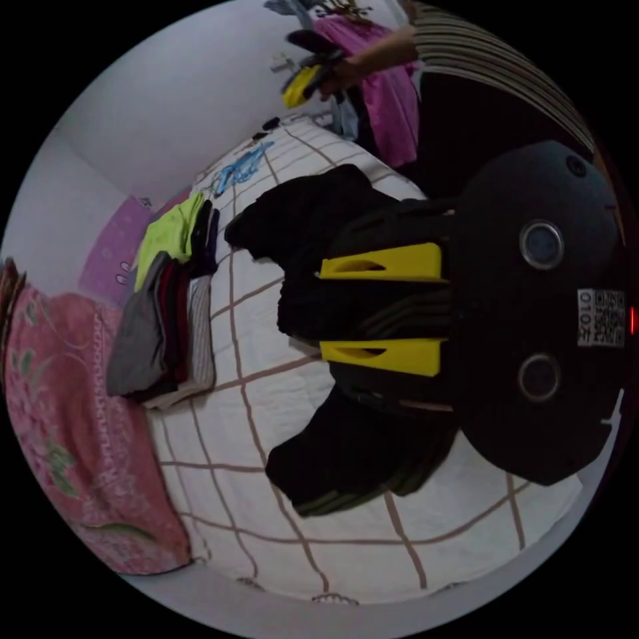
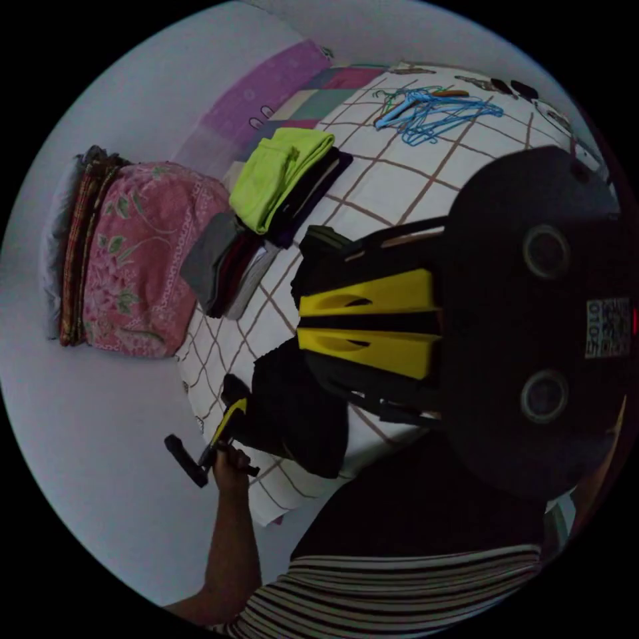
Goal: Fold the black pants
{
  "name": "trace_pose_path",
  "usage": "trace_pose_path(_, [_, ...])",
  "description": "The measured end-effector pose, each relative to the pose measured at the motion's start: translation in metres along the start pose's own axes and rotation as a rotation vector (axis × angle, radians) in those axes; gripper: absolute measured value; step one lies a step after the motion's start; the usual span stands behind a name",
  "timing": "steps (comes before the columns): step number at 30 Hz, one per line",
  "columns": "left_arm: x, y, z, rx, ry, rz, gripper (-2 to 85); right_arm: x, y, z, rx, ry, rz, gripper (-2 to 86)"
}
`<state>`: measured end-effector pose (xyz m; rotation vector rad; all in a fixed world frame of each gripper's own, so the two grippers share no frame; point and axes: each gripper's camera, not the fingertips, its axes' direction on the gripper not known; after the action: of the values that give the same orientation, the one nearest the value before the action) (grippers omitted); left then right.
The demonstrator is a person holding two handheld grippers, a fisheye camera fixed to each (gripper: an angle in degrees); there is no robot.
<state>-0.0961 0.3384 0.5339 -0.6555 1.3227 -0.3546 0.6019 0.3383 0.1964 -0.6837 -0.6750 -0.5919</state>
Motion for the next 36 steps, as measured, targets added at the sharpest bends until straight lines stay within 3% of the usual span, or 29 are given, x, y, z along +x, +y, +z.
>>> trace_pose_path(9, [-0.054, -0.052, 0.024, -0.098, 0.142, -0.125, 7.3, 0.022, -0.002, 0.047, -0.069, 0.009, 0.043, 4.4])
trace_pose_path(13, [-0.046, -0.039, 0.001, -0.030, 0.129, -0.130, 2.2, 0.041, -0.018, 0.076, -0.061, -0.018, 0.032, 4.4])
trace_pose_path(19, [0.032, 0.008, -0.085, 0.090, 0.165, 0.101, 0.1, 0.068, -0.043, 0.128, -0.102, -0.042, -0.071, 5.5])
trace_pose_path(24, [0.115, 0.073, -0.116, -0.013, 0.144, 0.375, -0.1, 0.090, -0.070, 0.175, -0.173, -0.096, -0.183, 8.8])
trace_pose_path(36, [0.175, 0.141, -0.100, -0.095, 0.022, 0.317, -0.2, 0.093, -0.163, 0.285, -0.354, -0.319, -0.409, 13.5])
